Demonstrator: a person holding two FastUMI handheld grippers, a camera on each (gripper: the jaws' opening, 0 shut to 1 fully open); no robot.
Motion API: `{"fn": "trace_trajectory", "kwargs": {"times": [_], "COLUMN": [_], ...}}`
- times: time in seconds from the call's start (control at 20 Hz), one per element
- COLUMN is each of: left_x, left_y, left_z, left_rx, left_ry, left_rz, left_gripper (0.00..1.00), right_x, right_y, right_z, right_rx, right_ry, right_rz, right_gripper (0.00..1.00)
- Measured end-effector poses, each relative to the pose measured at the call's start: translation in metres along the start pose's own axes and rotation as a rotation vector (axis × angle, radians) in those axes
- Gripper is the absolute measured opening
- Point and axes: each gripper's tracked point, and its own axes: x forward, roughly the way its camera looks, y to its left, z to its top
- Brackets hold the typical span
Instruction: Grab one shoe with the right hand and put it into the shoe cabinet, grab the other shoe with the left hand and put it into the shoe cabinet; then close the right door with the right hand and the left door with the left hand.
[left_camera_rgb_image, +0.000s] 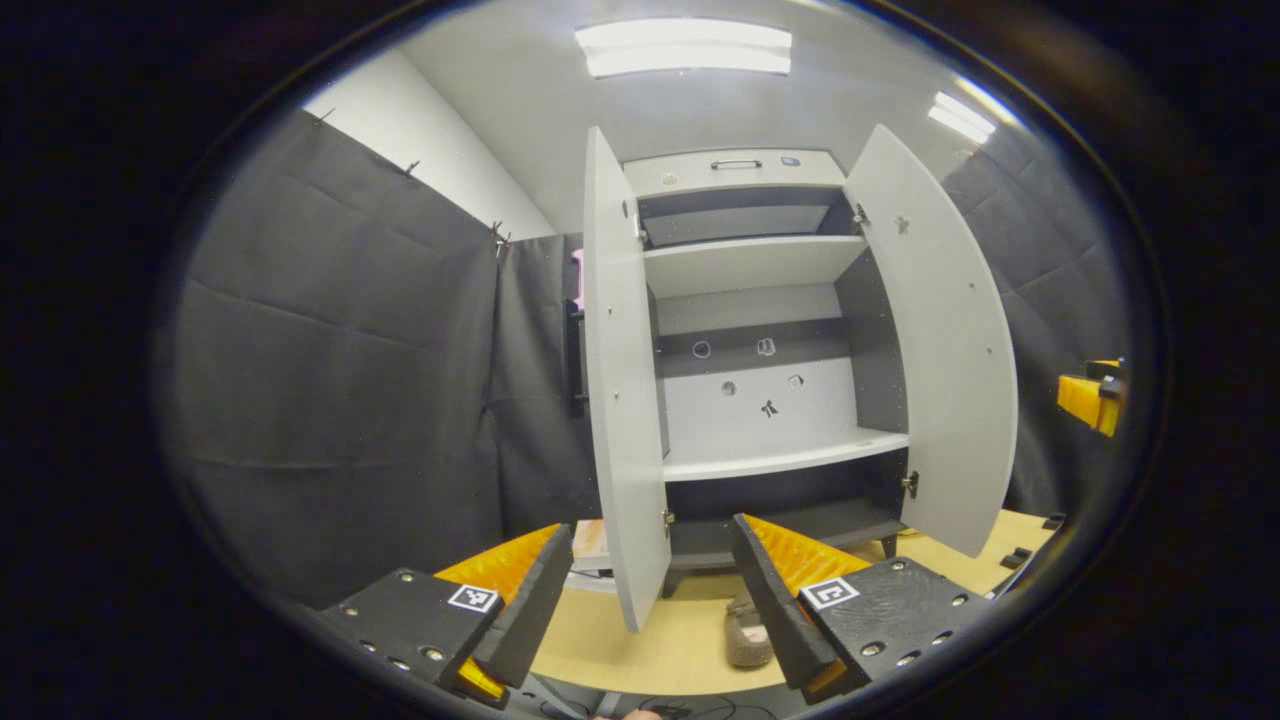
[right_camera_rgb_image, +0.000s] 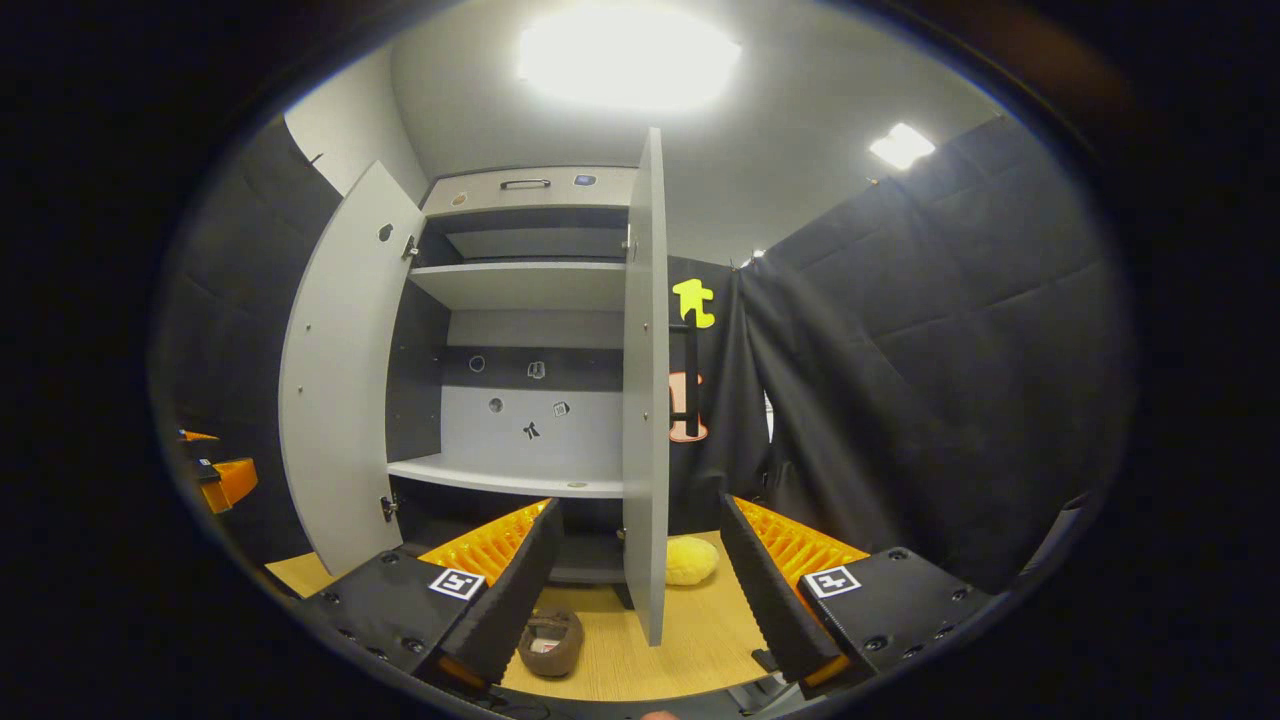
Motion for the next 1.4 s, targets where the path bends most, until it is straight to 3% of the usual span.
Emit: {"fn": "trace_trajectory", "kwargs": {"times": [0.3,0.35,0.4,0.45,0.5,0.55,0.6,0.7,0.75,0.8,1.4], "left_x": [0.001,0.002,0.003,0.004,0.006,0.007,0.01,0.02,0.025,0.028,0.049], "left_y": [0.002,0.003,0.004,0.005,0.006,0.008,0.009,0.014,0.015,0.016,0.022], "left_z": [-0.001,-0.002,-0.002,-0.003,-0.003,-0.005,-0.007,-0.008,-0.01,-0.012,-0.032], "left_rx": [0.003,0.005,0.01,0.014,0.014,0.014,0.012,0.008,0.007,0.006,0.017], "left_ry": [-0.014,-0.017,-0.016,-0.015,-0.014,-0.008,-0.005,0.002,0.006,0.013,0.061], "left_rz": [0.023,0.026,0.032,0.041,0.05,0.059,0.068,0.083,0.091,0.099,0.172], "left_gripper": [0.93,1.0,1.0,1.0,0.93,0.93,1.0,1.0,0.93,0.93,0.93], "right_x": [0.011,0.017,0.023,0.03,0.038,0.045,0.053,0.067,0.075,0.083,0.133], "right_y": [0.031,0.038,0.044,0.052,0.059,0.065,0.071,0.083,0.089,0.096,0.152], "right_z": [-0.01,-0.014,-0.018,-0.025,-0.032,-0.041,-0.049,-0.064,-0.071,-0.077,-0.211], "right_rx": [-0.031,-0.034,-0.032,-0.03,-0.031,-0.036,-0.042,-0.052,-0.055,-0.059,-0.077], "right_ry": [0.017,0.027,0.038,0.054,0.073,0.096,0.114,0.149,0.163,0.177,0.515], "right_rz": [0.083,0.101,0.119,0.137,0.151,0.164,0.177,0.201,0.214,0.228,0.375], "right_gripper": [1.0,1.0,0.96,1.0,1.0,1.0,1.0,1.0,1.0,1.0,1.0]}}
